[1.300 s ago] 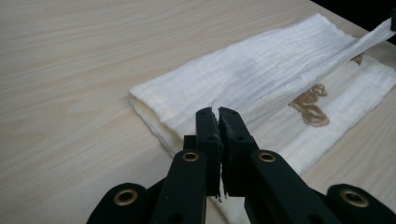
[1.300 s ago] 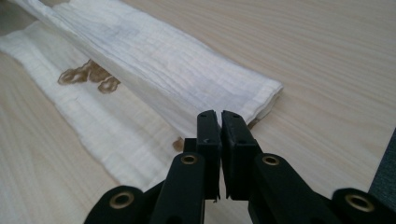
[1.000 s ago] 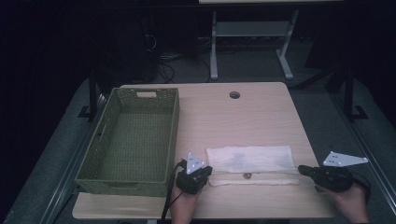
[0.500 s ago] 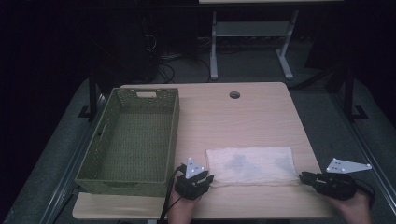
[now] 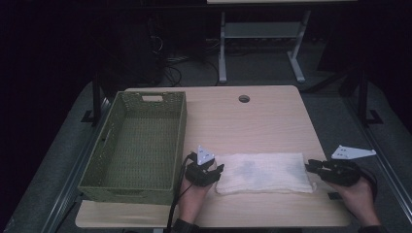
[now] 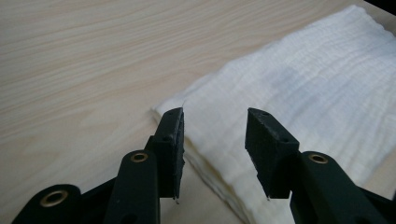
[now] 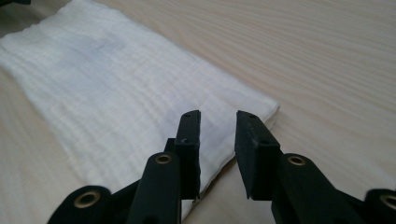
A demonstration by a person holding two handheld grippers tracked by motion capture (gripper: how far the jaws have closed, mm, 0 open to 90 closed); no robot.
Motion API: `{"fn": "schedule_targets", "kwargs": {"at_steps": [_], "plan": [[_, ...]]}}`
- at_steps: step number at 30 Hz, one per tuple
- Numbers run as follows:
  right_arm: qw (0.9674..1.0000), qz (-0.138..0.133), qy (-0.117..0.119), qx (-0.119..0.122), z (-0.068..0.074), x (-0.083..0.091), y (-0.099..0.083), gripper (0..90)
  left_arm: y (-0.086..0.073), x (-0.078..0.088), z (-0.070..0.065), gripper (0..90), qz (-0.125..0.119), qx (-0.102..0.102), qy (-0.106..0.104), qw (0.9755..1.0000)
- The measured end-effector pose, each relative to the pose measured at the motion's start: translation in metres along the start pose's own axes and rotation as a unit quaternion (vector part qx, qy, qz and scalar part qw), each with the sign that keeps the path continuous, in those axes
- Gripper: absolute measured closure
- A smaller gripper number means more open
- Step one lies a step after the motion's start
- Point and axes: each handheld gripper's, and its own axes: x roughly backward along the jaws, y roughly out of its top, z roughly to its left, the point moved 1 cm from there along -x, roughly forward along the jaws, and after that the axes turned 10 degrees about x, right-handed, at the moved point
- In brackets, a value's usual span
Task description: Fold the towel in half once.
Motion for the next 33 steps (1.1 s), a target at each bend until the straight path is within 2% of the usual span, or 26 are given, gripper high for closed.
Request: {"fn": "schedule_targets", "kwargs": {"at_steps": [1, 2, 3, 5, 12, 17, 20, 22, 27, 30, 33], "plan": [[1.0000, 0.000, 0.000, 0.000, 0.000, 0.000, 0.000, 70.0, 0.002, -0.005, 0.002, 56.7, 0.000, 0.003, -0.002, 1.0000], [1.0000, 0.004, 0.001, -0.008, -0.010, -0.008, 0.005, 69.7, 0.005, -0.011, 0.004, 56.3, 0.005, 0.002, 0.001, 1.0000], [1.0000, 0.004, 0.001, -0.008, -0.010, -0.008, 0.005, 69.7, 0.005, -0.011, 0.004, 56.3, 0.005, 0.002, 0.001, 1.0000], [0.9999, 0.006, 0.000, -0.011, -0.021, -0.018, 0.011, 69.7, 0.009, -0.021, 0.009, 56.1, 0.005, 0.004, 0.004, 1.0000], [0.9994, 0.030, -0.010, -0.017, -0.042, -0.046, 0.016, 69.7, 0.020, -0.034, 0.021, 55.9, 0.010, 0.002, 0.018, 0.9998], [0.9980, 0.059, -0.007, -0.023, -0.044, -0.058, 0.011, 72.4, 0.023, -0.039, 0.026, 55.8, 0.014, -0.002, 0.029, 0.9995], [0.9982, 0.055, -0.007, -0.021, -0.042, -0.058, 0.009, 76.7, 0.022, -0.043, 0.029, 55.8, 0.018, 0.003, 0.030, 0.9994], [0.9986, 0.052, -0.008, -0.011, -0.041, -0.059, 0.009, 80.0, 0.022, -0.045, 0.030, 56.0, 0.020, 0.000, 0.030, 0.9994], [0.9984, 0.054, -0.007, -0.013, -0.039, -0.059, 0.009, 83.3, 0.020, -0.052, 0.034, 58.6, 0.033, 0.000, 0.032, 0.9989], [0.9985, 0.053, -0.007, -0.011, -0.038, -0.059, 0.009, 83.8, 0.019, -0.053, 0.035, 63.0, 0.037, -0.006, 0.032, 0.9988], [0.9985, 0.052, -0.007, -0.011, -0.038, -0.059, 0.009, 84.7, 0.019, -0.053, 0.033, 73.3, 0.041, -0.006, 0.019, 0.9989]]}}
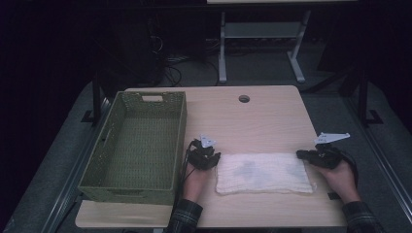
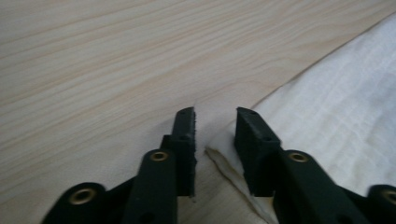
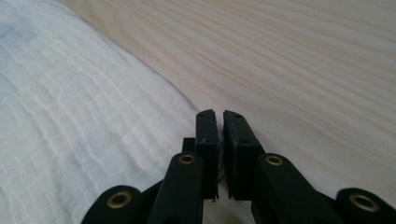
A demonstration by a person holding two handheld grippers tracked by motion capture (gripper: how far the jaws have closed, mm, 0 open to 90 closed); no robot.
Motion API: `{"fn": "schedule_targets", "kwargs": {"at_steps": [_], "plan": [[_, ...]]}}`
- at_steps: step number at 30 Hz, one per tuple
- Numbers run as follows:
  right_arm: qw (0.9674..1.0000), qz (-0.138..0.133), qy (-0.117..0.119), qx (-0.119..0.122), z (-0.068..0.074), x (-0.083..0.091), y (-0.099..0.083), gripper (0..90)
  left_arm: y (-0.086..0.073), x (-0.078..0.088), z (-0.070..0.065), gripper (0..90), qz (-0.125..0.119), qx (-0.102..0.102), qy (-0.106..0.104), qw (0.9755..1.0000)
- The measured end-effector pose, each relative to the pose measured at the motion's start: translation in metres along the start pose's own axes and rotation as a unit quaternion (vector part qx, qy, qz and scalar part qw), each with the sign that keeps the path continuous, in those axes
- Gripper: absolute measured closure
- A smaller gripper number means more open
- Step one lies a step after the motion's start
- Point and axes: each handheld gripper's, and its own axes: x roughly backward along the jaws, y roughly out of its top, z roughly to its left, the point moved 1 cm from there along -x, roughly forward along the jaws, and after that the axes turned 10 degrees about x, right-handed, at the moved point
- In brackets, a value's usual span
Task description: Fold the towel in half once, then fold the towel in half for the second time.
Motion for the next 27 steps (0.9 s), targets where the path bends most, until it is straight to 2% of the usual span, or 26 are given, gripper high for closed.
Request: {"fn": "schedule_targets", "kwargs": {"at_steps": [2, 4, 7, 13, 17, 21, 27], "plan": [[1.0000, 0.001, -0.002, 0.003, 0.001, 0.000, 0.000, 85.5, 0.000, 0.000, -0.001, 81.2, 0.004, 0.001, -0.012, 0.9999], [0.9999, 0.005, -0.007, 0.012, 0.001, 0.000, 0.001, 86.2, 0.002, -0.001, -0.001, 85.3, 0.008, -0.002, -0.012, 0.9999], [0.9998, 0.006, -0.013, 0.014, 0.001, -0.001, 0.004, 86.4, 0.007, -0.002, 0.000, 86.0, 0.010, -0.009, -0.003, 0.9999], [0.9995, -0.007, -0.028, 0.016, -0.010, -0.003, 0.018, 86.4, 0.025, -0.004, 0.006, 86.1, -0.008, -0.011, 0.014, 0.9998], [0.9992, -0.017, -0.033, 0.019, -0.019, -0.007, 0.029, 86.5, 0.042, -0.003, 0.012, 86.1, -0.034, 0.003, 0.021, 0.9992], [0.9987, -0.028, -0.039, 0.018, -0.027, -0.010, 0.038, 86.5, 0.051, -0.003, 0.014, 86.0, -0.050, 0.009, 0.025, 0.9984], [0.9981, -0.041, -0.042, 0.015, -0.032, -0.005, 0.041, 86.5, 0.051, 0.005, 0.011, 86.1, -0.061, 0.003, 0.028, 0.9978]]}}
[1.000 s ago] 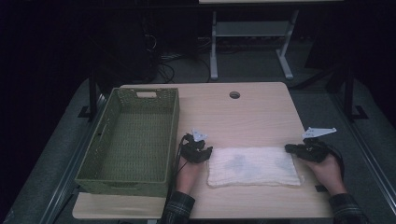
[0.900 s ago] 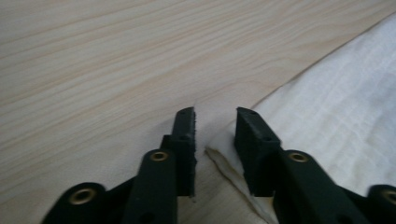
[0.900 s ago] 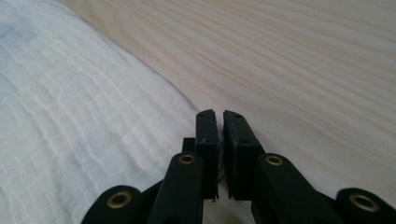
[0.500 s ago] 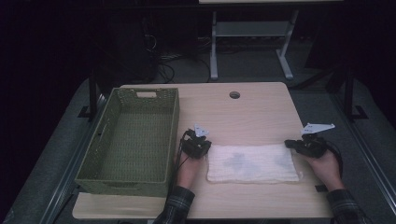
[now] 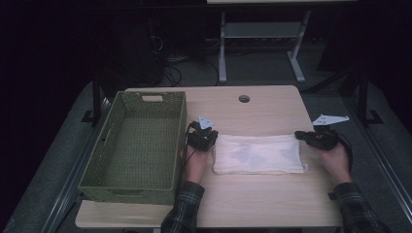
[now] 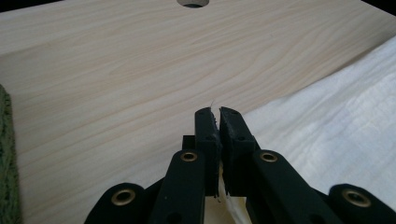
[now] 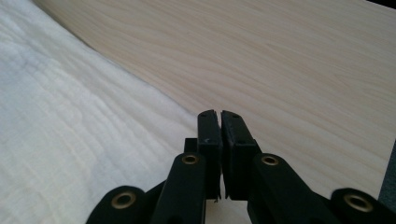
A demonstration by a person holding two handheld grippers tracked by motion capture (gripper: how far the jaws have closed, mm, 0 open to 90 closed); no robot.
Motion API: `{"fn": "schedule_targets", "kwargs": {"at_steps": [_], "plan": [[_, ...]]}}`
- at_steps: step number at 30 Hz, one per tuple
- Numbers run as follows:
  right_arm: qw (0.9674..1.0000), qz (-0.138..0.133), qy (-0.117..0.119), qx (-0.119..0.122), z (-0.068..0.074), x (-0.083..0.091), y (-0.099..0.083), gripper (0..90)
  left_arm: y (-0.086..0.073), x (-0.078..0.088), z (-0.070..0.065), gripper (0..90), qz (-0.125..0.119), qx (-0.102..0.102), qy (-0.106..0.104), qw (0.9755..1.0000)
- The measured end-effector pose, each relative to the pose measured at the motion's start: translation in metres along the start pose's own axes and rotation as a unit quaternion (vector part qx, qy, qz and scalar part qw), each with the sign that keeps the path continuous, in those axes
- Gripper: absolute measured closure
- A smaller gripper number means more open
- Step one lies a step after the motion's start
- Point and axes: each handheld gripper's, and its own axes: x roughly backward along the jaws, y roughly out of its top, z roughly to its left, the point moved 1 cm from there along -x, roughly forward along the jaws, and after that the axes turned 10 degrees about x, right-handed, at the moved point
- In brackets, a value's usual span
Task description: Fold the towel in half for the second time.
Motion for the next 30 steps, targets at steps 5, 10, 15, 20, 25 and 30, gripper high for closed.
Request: {"fn": "schedule_targets", "kwargs": {"at_steps": [5, 10, 15, 20, 25, 30], "plan": [[0.9999, -0.009, 0.005, 0.002, 0.007, 0.012, -0.003, 86.4, -0.009, 0.009, -0.004, 86.0, -0.009, 0.003, -0.005, 0.9999], [0.9997, -0.020, 0.012, 0.004, 0.019, 0.028, -0.011, 86.4, -0.017, 0.023, -0.009, 86.1, -0.019, -0.003, -0.009, 0.9998], [0.9997, -0.018, 0.013, 0.010, 0.029, 0.034, -0.015, 86.4, -0.023, 0.029, -0.014, 86.0, -0.022, -0.012, -0.002, 0.9997], [0.9996, -0.018, 0.019, 0.011, 0.037, 0.039, -0.022, 86.3, -0.031, 0.035, -0.018, 86.0, -0.023, -0.010, 0.002, 0.9997], [0.9994, -0.017, 0.024, 0.016, 0.045, 0.046, -0.028, 86.0, -0.041, 0.043, -0.025, 86.0, -0.018, -0.008, 0.001, 0.9998], [0.9994, -0.008, 0.030, 0.015, 0.054, 0.051, -0.037, 86.0, -0.053, 0.047, -0.031, 86.0, -0.010, -0.011, 0.007, 0.9999]]}}
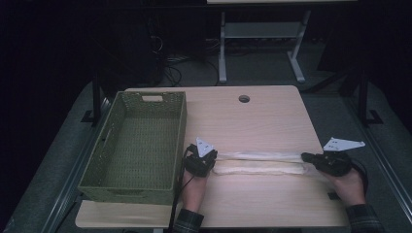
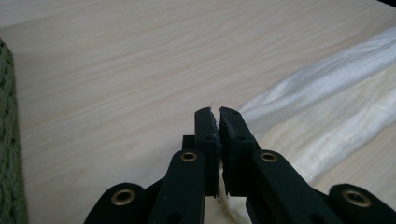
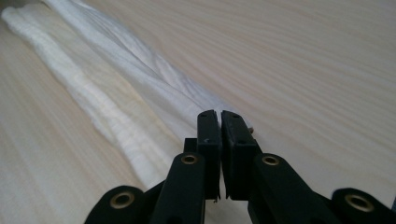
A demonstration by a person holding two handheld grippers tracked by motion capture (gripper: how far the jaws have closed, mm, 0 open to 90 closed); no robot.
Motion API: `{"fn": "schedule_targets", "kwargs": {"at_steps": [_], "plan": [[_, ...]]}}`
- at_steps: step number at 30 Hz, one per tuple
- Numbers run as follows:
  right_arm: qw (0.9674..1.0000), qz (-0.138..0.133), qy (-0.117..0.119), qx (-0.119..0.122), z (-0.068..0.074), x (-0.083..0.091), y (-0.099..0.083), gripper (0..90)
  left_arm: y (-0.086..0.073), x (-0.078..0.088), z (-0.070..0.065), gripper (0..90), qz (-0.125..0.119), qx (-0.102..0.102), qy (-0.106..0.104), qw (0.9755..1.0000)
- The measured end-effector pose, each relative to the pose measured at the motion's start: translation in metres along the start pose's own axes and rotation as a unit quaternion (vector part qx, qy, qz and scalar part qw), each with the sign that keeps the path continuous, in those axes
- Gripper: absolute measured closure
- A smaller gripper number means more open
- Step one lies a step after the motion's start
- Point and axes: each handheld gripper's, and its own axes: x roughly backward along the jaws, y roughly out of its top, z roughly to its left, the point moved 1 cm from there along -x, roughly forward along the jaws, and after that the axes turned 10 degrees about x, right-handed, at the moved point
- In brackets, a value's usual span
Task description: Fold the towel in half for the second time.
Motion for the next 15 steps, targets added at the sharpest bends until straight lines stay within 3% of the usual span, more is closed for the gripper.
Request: {"fn": "schedule_targets", "kwargs": {"at_steps": [11, 15], "plan": [[0.9999, 0.009, 0.010, 0.003, 0.017, 0.011, -0.013, 85.8, -0.021, 0.011, -0.008, 85.9, 0.017, -0.001, -0.009, 0.9998], [0.9998, 0.014, 0.011, 0.000, 0.023, 0.014, -0.016, 78.5, -0.024, 0.014, -0.009, 80.4, 0.021, 0.009, -0.024, 0.9995]]}}
